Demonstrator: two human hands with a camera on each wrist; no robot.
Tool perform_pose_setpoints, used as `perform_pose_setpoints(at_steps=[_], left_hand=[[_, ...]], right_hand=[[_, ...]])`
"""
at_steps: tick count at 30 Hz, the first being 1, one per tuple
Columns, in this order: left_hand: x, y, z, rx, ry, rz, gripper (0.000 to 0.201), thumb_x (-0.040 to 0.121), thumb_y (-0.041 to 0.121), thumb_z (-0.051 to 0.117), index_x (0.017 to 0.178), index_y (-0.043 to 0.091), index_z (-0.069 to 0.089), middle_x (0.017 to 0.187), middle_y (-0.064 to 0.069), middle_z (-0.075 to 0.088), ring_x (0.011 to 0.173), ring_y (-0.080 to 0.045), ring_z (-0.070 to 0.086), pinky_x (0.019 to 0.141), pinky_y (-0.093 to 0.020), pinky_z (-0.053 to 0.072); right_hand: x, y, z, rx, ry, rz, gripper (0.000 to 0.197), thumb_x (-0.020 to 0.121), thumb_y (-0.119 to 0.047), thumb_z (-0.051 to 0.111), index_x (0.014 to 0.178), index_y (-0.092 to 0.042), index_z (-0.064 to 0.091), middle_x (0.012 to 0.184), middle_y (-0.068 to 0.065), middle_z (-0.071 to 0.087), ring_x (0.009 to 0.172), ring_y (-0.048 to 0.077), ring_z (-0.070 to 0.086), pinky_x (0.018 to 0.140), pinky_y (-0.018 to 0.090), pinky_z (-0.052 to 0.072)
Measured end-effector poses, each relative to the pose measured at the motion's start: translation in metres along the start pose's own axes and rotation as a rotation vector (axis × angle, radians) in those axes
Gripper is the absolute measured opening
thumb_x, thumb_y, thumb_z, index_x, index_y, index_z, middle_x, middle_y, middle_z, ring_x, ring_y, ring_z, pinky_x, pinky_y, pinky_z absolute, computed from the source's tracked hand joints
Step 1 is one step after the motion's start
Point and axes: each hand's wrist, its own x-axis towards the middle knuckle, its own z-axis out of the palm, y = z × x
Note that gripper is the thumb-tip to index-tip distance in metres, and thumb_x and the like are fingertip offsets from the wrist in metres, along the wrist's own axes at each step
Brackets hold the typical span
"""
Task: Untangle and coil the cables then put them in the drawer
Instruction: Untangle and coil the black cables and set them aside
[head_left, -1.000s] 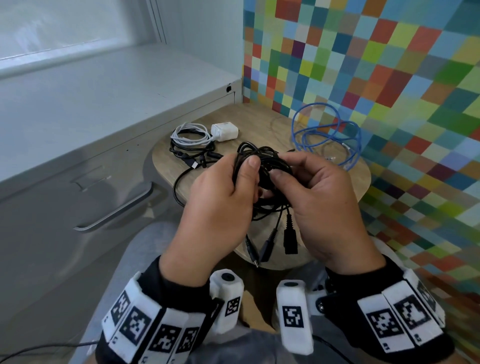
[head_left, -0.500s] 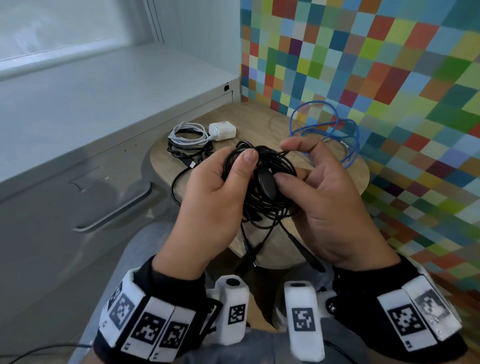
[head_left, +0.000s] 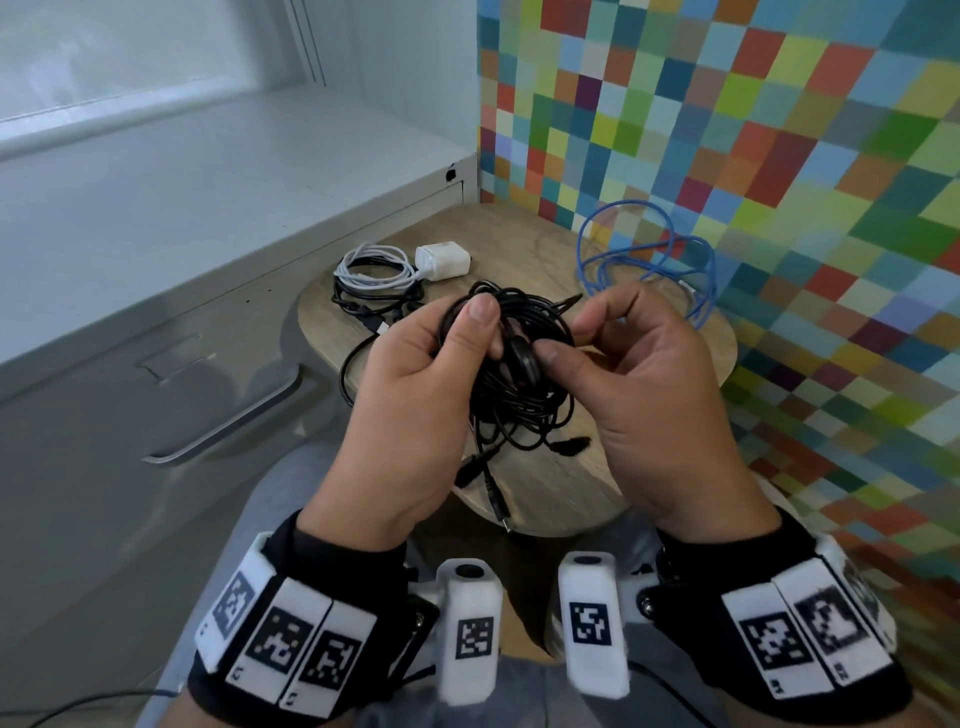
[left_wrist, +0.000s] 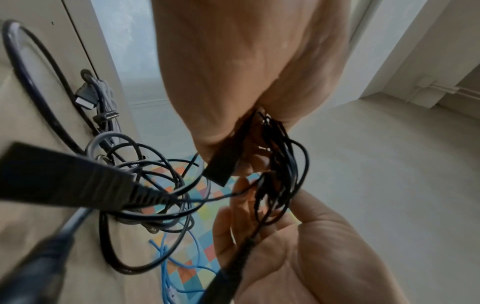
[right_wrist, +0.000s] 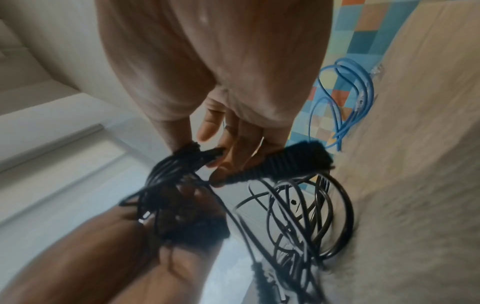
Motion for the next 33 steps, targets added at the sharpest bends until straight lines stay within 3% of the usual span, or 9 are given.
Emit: perform_pose_setpoints(at_steps=[4,9,14,17,19,23,26,29,33], left_hand=[[0.000,-0.001,-0.001,0.111,0.033,0.080,0.031,0.098,0.036,0.058,0.071,0.022,0.060,0.077,-0.013,0.060,0.076,-0.029,0.054,0.076,-0.048,0.045],[-0.001,0.001,0.002,0.203,0.092,0.129,0.033,0.097,0.039,0.057,0.070,0.021,0.057,0.074,-0.012,0.057,0.073,-0.027,0.052,0.069,-0.055,0.046],[-0.001,0.007,-0.002,0.381,0.144,0.213,0.036,0.106,0.022,0.055,0.071,0.011,0.055,0.064,0.003,0.050,0.061,-0.009,0.045,0.060,-0.028,0.042],[-0.003,0.011,-0.002,0.487,0.109,0.275,0.032,0.103,0.020,0.057,0.072,0.011,0.059,0.063,0.004,0.056,0.060,-0.003,0.050,0.059,-0.019,0.043],[-0.004,0.011,-0.001,0.534,0.069,0.301,0.029,0.102,0.022,0.057,0.076,0.012,0.061,0.068,0.003,0.062,0.063,-0.002,0.054,0.059,-0.019,0.044],[-0.003,0.006,-0.004,0.733,0.040,0.356,0.032,0.102,0.037,0.049,0.081,0.014,0.056,0.071,0.007,0.057,0.067,-0.004,0.054,0.059,-0.017,0.041],[-0.001,0.007,-0.007,0.844,0.022,0.394,0.025,0.102,0.037,0.048,0.080,0.024,0.048,0.065,0.016,0.049,0.061,0.004,0.048,0.056,-0.011,0.033],[-0.001,0.006,-0.012,0.867,0.001,0.431,0.023,0.102,0.035,0.050,0.083,0.022,0.049,0.065,0.012,0.051,0.061,-0.001,0.051,0.054,-0.015,0.037],[-0.001,0.004,-0.016,0.865,0.005,0.431,0.031,0.102,0.036,0.049,0.085,0.011,0.056,0.067,0.004,0.058,0.063,-0.015,0.054,0.056,-0.036,0.043]], right_hand=[[-0.003,0.004,0.000,-0.325,0.088,-0.255,0.027,0.084,-0.019,0.082,0.079,-0.025,0.056,0.083,0.006,0.063,0.070,0.031,0.061,0.058,0.049,0.053],[-0.006,0.004,0.000,-0.536,0.123,-0.450,0.025,0.087,-0.018,0.083,0.076,-0.019,0.061,0.073,0.002,0.052,0.067,0.015,0.049,0.062,0.027,0.042],[-0.005,-0.003,-0.005,-0.400,-0.095,-0.265,0.013,0.099,-0.027,0.066,0.090,-0.025,0.075,0.075,-0.011,0.062,0.072,0.009,0.061,0.067,0.018,0.043],[-0.007,-0.007,0.000,-0.383,-0.168,-0.166,0.009,0.089,-0.027,0.078,0.094,-0.034,0.077,0.080,-0.012,0.069,0.078,0.008,0.067,0.069,0.016,0.047],[-0.007,-0.006,0.003,-0.335,-0.164,-0.097,0.017,0.089,-0.020,0.080,0.083,-0.036,0.075,0.072,-0.013,0.067,0.067,0.005,0.063,0.065,0.018,0.047],[-0.006,-0.008,0.005,-0.177,-0.151,0.029,0.014,0.098,-0.014,0.067,0.086,-0.007,0.066,0.071,0.006,0.060,0.063,0.019,0.054,0.061,0.038,0.049],[-0.009,-0.009,0.005,-0.137,-0.151,0.067,0.017,0.101,-0.014,0.061,0.093,0.000,0.066,0.075,0.008,0.063,0.068,0.015,0.056,0.064,0.034,0.050],[-0.010,-0.012,0.004,-0.148,-0.167,0.083,0.017,0.102,-0.018,0.059,0.093,-0.007,0.069,0.080,0.003,0.067,0.075,0.013,0.060,0.067,0.031,0.051],[-0.009,-0.014,0.003,-0.096,-0.156,0.112,0.021,0.099,-0.028,0.059,0.087,-0.014,0.069,0.078,0.003,0.073,0.078,0.015,0.066,0.075,0.027,0.052]])
